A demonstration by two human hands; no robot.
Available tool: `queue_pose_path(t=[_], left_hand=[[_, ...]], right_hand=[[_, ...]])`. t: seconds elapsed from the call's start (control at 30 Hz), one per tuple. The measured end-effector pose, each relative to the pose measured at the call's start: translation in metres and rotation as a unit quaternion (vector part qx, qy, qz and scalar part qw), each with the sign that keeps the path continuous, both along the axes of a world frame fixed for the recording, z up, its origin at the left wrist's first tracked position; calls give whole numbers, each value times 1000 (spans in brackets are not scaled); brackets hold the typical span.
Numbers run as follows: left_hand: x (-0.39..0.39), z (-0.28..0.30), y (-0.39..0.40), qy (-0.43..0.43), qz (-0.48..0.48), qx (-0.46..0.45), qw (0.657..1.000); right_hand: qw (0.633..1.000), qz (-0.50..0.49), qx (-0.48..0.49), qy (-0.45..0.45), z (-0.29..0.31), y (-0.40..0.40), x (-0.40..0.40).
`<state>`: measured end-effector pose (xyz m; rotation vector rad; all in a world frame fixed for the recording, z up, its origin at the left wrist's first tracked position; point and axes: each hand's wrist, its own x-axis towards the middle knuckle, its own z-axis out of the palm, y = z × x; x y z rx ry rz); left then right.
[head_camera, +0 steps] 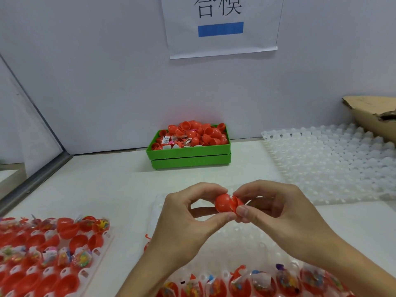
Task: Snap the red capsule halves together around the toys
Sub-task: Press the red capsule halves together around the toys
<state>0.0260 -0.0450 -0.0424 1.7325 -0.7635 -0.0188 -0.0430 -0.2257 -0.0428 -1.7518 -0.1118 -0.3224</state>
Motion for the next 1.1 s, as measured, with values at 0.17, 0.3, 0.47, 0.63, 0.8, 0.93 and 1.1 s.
queue_pose_path(t=[0.17, 0.3, 0.47, 0.63, 0.8, 0.93, 1.1], left_hand=[[-1, 1, 1, 3, -19, -4, 1000], [-1, 1, 1, 0, -37, 33, 999], [0, 0, 1, -6, -27, 51, 998], [0, 0, 2, 12, -21, 43, 999], [0, -1, 1, 27, -15, 27, 999], [-1, -2, 1, 8, -22, 29, 999], [0, -2, 0, -1, -28, 17, 999]], right_hand=[[1000, 9, 1, -5, 1, -1, -1], [1000, 5, -16, 4, -1, -2, -1], [1000, -7, -19, 6, -1, 0, 0], [1000, -4, -18, 2, 0, 0, 0], [1000, -13, -20, 4, 0, 0, -1], [1000, -20, -14, -3, 0, 1, 0], [1000, -17, -6, -5, 2, 2, -1]])
